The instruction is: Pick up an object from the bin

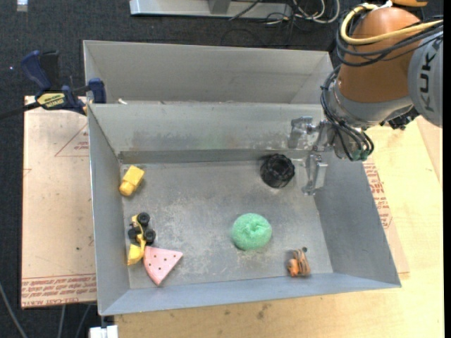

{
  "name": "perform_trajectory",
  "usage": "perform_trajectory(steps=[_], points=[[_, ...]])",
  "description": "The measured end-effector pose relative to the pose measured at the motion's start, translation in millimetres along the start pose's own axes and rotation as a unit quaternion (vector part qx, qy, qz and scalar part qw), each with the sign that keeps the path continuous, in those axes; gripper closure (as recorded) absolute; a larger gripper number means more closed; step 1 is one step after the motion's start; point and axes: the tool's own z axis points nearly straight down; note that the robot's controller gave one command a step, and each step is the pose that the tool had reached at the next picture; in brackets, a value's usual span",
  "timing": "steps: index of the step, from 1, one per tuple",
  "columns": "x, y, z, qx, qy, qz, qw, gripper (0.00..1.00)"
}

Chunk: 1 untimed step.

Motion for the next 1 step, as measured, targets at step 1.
perform_trajectory(steps=[1], points=[[-1.3, 0.2, -4.9, 0.000, -0.0040, -0.001, 1.0000, 0.00]])
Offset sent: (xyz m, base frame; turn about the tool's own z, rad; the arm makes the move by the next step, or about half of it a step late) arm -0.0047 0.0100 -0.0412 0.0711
